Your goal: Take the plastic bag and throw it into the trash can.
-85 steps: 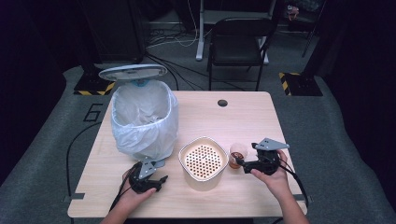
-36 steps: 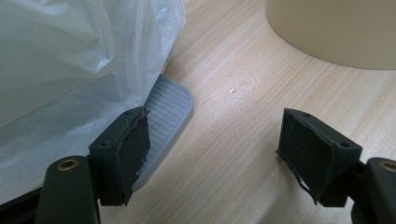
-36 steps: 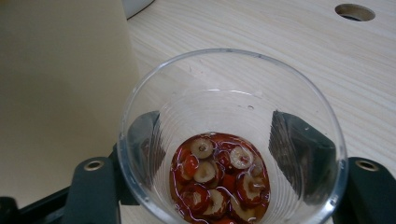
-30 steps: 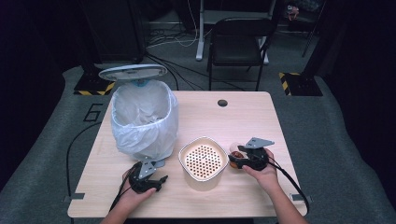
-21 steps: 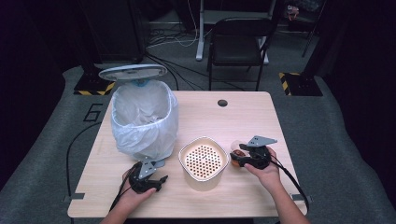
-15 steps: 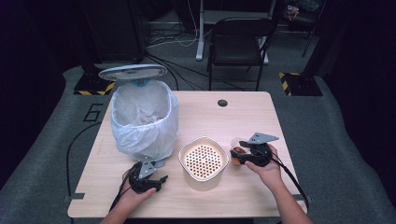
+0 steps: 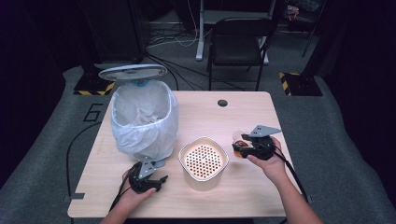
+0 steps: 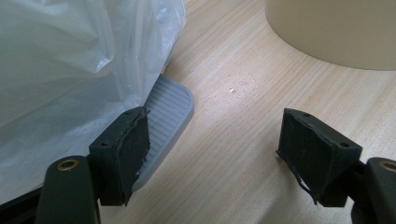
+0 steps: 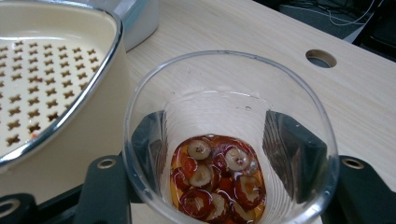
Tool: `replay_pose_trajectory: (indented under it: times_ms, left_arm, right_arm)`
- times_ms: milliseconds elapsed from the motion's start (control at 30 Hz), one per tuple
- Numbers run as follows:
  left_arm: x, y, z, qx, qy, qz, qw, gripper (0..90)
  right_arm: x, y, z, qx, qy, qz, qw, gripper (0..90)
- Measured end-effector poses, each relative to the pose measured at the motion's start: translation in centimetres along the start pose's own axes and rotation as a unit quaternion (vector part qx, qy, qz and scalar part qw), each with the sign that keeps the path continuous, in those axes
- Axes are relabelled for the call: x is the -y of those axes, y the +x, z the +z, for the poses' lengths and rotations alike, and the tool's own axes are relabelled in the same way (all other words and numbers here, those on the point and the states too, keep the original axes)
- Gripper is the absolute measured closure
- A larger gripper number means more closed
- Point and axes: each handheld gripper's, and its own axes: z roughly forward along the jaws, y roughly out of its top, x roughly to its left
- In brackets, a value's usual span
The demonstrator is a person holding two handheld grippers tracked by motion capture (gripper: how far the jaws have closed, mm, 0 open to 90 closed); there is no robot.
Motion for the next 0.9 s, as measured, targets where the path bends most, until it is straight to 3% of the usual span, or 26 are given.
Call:
replay_pose_trajectory:
  times_ms: [167,533,833,900]
  left_arm:
    - [0.0,0.0,0.0,0.000,0.000,0.000,1.0000,24.6]
    - [0.0,0.0,0.0,0.000,0.000,0.000,1.0000,24.7]
    - [0.0,0.0,0.0,0.001,0.000,0.000,1.0000,24.7]
    - [0.0,0.0,0.0,0.000,0.000,0.000,1.0000,24.7]
  right_arm:
    - [-0.9,-0.3,-0.3,-0.003,-0.008,0.002,1.0000,40.0]
    - [-4.2,-0.1,-1.2,-0.005,-0.014,-0.031,0.9994,40.4]
    - [-5.9,-0.4,-1.6,-0.017,-0.026,-0.015,0.9994,40.9]
    - [-6.3,-0.3,-1.7,-0.014,-0.023,-0.024,0.9993,41.0]
